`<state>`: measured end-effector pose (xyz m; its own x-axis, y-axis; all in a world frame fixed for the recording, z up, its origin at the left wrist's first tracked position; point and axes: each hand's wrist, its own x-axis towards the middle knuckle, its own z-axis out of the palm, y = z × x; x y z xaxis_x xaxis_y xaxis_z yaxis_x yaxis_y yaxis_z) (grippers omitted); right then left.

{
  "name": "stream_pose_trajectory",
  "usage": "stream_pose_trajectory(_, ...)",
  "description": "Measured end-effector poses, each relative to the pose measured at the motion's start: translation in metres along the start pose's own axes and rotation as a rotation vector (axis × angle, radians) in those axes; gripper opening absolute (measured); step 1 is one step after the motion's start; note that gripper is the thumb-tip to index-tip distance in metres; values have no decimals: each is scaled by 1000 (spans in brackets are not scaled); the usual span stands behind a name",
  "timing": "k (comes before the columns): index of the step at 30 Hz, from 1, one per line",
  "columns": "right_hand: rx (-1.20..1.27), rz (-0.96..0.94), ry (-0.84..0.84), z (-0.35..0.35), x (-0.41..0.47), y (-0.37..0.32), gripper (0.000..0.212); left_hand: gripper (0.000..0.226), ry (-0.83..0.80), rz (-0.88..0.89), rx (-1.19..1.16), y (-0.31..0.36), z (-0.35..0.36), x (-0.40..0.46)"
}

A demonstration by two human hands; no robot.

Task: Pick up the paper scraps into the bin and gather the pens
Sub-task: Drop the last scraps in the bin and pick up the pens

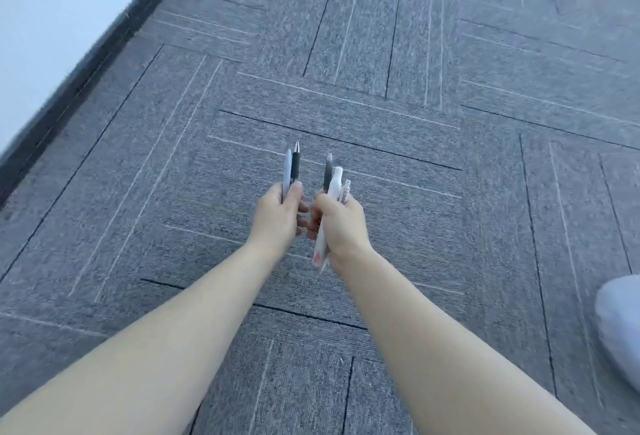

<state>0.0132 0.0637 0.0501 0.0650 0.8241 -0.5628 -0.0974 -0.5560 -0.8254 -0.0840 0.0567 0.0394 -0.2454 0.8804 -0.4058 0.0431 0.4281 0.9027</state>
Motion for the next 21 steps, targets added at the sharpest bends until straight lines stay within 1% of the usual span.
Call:
stream_pose_trajectory(2,175,-1,14,-23,-5,-21,3,24,-51,61,-22,29,30,-9)
stream_pose_trajectory(4,245,-67,29,-51,-15,-54,15,25,-107,150,8,63,60,-23)
stream_pose_trajectory(5,270,-112,37,-67,-24,-75,20,25,-139,198,6,85,76,-32)
stream_pose_trajectory(7,319,-226,69,-102,-50,-123,23,29,-203,280,15,134,110,-58)
stream_pose_trajectory(10,334,-384,162,-159,-99,-205,23,34,-273,388,-17,220,160,-114)
stream_pose_trajectory(12,350,-457,212,-196,-136,-261,21,35,-333,448,-58,277,190,-153)
stream_pose_trajectory(14,378,-508,249,-231,-177,-316,18,30,-398,488,-89,334,219,-190)
stream_pose_trajectory(16,409,-573,308,-269,-220,-372,16,22,-496,531,-105,398,252,-229)
stream_pose_trajectory(18,436,-647,402,-312,-267,-432,14,17,-638,546,-140,465,289,-274)
stream_pose_trajectory(20,491,-713,512,-359,-320,-490,10,16,-789,583,-147,532,327,-328)
stream_pose_trajectory(21,512,-739,569,-383,-349,-517,12,17,-850,603,-144,563,345,-357)
